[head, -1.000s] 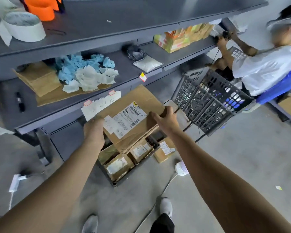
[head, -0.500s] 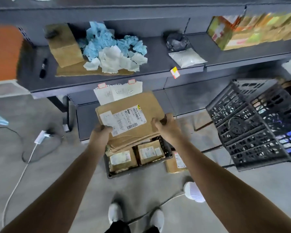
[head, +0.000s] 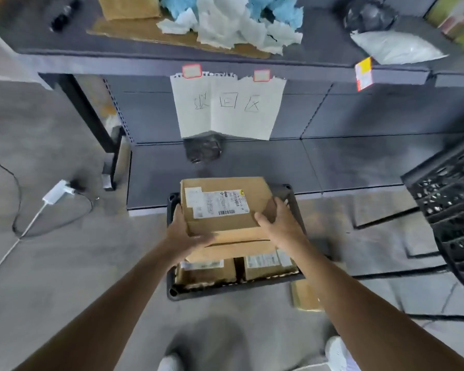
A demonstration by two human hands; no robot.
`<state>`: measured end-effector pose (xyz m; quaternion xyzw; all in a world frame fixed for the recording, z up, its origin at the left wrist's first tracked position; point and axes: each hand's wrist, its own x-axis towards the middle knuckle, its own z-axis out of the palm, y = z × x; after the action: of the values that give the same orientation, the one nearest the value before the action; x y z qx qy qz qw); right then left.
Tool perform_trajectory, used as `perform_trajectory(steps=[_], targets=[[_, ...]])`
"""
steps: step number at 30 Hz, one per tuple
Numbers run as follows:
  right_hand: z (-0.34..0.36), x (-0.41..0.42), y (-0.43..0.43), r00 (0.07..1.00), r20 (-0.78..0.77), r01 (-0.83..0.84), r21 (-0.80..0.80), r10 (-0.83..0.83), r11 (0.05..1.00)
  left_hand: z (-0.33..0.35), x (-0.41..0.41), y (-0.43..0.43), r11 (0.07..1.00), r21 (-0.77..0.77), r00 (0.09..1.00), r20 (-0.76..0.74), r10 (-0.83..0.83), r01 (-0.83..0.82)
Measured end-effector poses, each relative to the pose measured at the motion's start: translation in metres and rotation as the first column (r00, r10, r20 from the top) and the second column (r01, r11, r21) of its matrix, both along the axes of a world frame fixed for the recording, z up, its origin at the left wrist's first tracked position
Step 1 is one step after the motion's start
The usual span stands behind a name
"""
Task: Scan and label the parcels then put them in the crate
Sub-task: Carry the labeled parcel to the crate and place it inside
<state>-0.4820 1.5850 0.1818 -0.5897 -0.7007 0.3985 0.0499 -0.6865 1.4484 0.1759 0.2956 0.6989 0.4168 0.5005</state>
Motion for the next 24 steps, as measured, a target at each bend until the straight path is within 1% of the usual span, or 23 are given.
perform_trajectory(steps=[3,4,8,10,13,16,18,20,24], targets=[[-0.059,-0.007,0.007,0.994,-0.005,-0.111,0.038,0.112,0.993,-0.060,-0.009,0.001,1.000,-0.010,0.989,-0.148,0.010,-0.012],[-0.075,-0.010,0.010,0.991,0.007,-0.137,0.049,0.137,0.989,-0.077,-0.012,0.004,1.000,-0.011,0.984,-0.177,0.018,-0.021],[-0.129,-0.021,0.018,0.974,0.082,-0.217,0.066,0.212,0.974,-0.129,-0.017,0.013,0.997,-0.064,0.971,-0.237,0.020,-0.036],[-0.148,-0.027,0.017,0.968,0.089,-0.242,0.099,0.234,0.965,-0.151,-0.019,0.012,0.996,-0.067,0.963,-0.267,0.031,-0.051],[-0.164,-0.040,0.019,0.961,0.076,-0.275,0.133,0.267,0.952,-0.170,-0.023,0.013,0.992,-0.033,0.955,-0.277,0.105,-0.119],[-0.172,-0.049,0.023,0.948,0.119,-0.313,0.182,0.295,0.932,-0.181,-0.033,0.014,0.980,0.002,0.917,-0.352,0.185,-0.197],[-0.176,-0.052,0.026,0.952,0.127,-0.299,0.186,0.279,0.936,-0.184,-0.034,0.016,0.982,-0.007,0.897,-0.410,0.167,-0.186],[-0.180,-0.052,0.028,0.952,0.134,-0.297,0.168,0.277,0.940,-0.184,-0.031,0.017,0.985,-0.025,0.888,-0.437,0.145,-0.173],[-0.179,-0.052,0.028,0.933,0.174,-0.335,0.095,0.316,0.937,-0.178,-0.023,0.021,0.988,-0.112,0.910,-0.412,0.054,-0.110]])
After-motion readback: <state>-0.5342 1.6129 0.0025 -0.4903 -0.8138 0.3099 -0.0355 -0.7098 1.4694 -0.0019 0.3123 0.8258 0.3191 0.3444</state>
